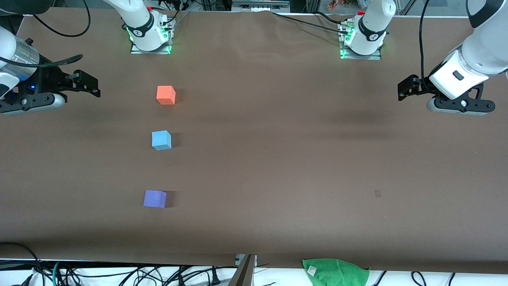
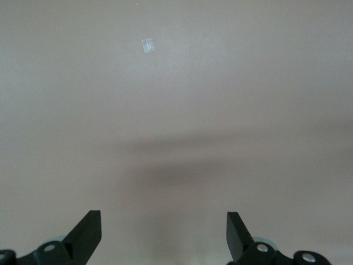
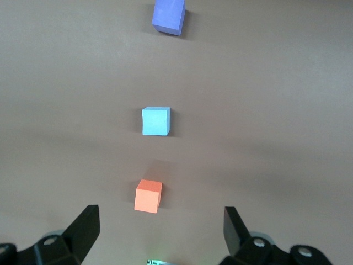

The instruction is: Place blue block between orange and purple blocks

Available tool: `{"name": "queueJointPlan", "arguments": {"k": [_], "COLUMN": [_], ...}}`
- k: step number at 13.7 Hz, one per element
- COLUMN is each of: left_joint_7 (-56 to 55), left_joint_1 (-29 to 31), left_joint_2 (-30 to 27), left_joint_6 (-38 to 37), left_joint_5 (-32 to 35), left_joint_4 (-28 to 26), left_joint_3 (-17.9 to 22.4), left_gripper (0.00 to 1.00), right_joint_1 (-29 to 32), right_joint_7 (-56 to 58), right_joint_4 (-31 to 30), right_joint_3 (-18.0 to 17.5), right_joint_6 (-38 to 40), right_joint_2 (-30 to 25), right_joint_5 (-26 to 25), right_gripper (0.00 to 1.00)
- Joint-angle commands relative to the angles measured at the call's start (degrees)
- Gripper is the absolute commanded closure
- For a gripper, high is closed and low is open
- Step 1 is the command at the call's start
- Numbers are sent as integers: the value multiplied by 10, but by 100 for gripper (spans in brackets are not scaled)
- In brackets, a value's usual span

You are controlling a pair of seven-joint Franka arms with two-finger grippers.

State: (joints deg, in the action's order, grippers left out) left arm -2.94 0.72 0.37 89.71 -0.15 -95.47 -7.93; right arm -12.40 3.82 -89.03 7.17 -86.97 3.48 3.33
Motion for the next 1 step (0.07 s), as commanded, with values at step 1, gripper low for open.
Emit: {"name": "queueJointPlan", "arguments": {"k": [1], "left_joint_7": [9], "left_joint_1": [-1], "left_joint_2": [6], "left_joint_6": [-9], "left_joint_5": [-2], "left_joint_4": [15], "left_joint_3": [0], "left_gripper": [0], "right_joint_1": [17], "right_joint_7": [7], "right_joint_4": [16], "right_joint_3": [-17], "right_joint_6": [18], "right_joint_2": [3], "right_joint_5": [0], "right_gripper": [1]}}
